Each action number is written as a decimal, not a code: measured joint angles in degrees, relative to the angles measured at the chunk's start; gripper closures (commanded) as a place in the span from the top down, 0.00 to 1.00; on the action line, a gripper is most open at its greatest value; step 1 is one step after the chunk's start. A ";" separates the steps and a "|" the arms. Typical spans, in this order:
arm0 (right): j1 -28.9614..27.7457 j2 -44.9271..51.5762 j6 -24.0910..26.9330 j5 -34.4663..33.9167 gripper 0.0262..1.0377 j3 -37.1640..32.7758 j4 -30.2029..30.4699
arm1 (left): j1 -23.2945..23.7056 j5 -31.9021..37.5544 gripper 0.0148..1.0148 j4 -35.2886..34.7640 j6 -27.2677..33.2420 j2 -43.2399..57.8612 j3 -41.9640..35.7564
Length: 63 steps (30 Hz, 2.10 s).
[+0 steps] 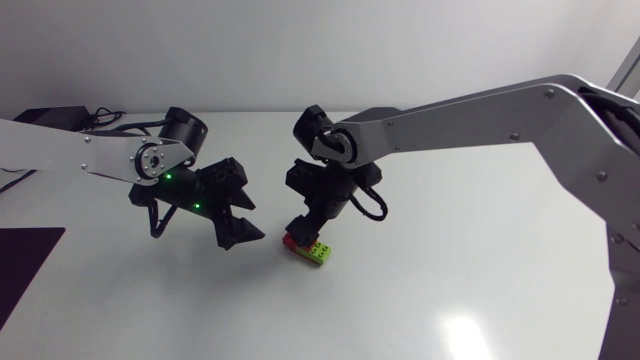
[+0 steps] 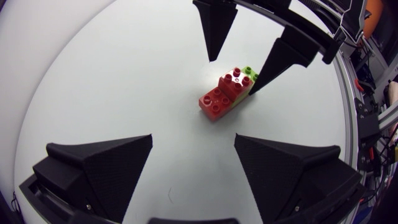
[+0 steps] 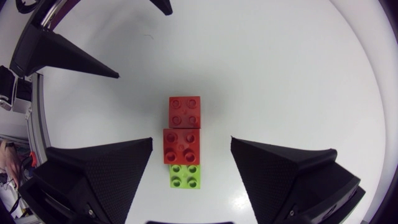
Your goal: Separate the duplo bricks
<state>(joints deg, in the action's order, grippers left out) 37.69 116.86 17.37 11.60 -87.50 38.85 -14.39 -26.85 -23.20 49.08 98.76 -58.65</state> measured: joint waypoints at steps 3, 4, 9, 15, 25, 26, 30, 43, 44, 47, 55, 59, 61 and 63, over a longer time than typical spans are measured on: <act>-0.15 0.22 -0.04 0.02 0.70 0.00 -0.04 | 0.00 0.00 0.90 0.00 0.24 0.28 0.00; -0.15 0.22 -0.04 0.02 0.68 0.00 -0.09 | 0.00 0.00 0.90 0.00 0.44 0.46 0.00; 0.15 0.22 -0.04 -0.28 0.58 0.09 -0.31 | 0.00 -0.02 0.90 0.00 0.85 0.79 0.00; 1.44 0.37 -0.07 -1.42 0.58 1.42 -1.33 | 0.15 -0.22 0.90 0.00 1.29 1.09 -0.02; 2.51 0.42 -0.07 -2.80 0.41 2.69 -1.73 | 0.13 -0.42 0.90 0.00 1.49 1.81 -0.13; 2.49 0.42 -0.07 -2.71 0.39 2.78 -1.73 | 0.09 -0.42 0.90 0.00 1.49 1.86 -0.15; 2.47 0.42 -0.07 0.00 0.36 2.89 -1.33 | -0.37 -0.44 0.90 -0.02 1.49 2.32 -0.17; 1.95 -0.42 0.00 3.56 0.36 4.13 -1.07 | -2.93 -0.94 0.90 0.00 1.51 3.78 -0.17; 2.29 -0.70 0.00 3.19 0.36 4.63 -1.38 | -3.06 -1.11 0.90 0.00 1.53 4.17 -0.17; 3.56 -1.36 0.20 2.21 0.36 5.73 -2.10 | -3.32 -1.60 0.90 0.00 1.49 5.38 -0.66; 5.14 -1.64 0.20 1.49 0.36 6.16 -3.26 | -3.37 -3.28 0.90 0.37 1.44 7.52 -2.01; 5.14 -1.64 0.20 1.55 0.36 6.32 -3.43 | -3.41 -3.41 0.90 1.33 1.44 8.02 -1.99; 5.14 -1.73 0.20 1.70 0.36 6.32 -3.45 | -3.58 -3.41 0.90 1.92 1.44 8.02 -1.99; 5.11 -1.77 0.20 2.03 0.36 6.43 -3.48 | -3.74 -3.41 0.90 2.23 1.44 8.02 -1.95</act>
<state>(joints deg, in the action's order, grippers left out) 42.81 115.09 17.56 13.63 -81.08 35.38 -18.13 -30.26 -20.97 50.52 106.78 -60.60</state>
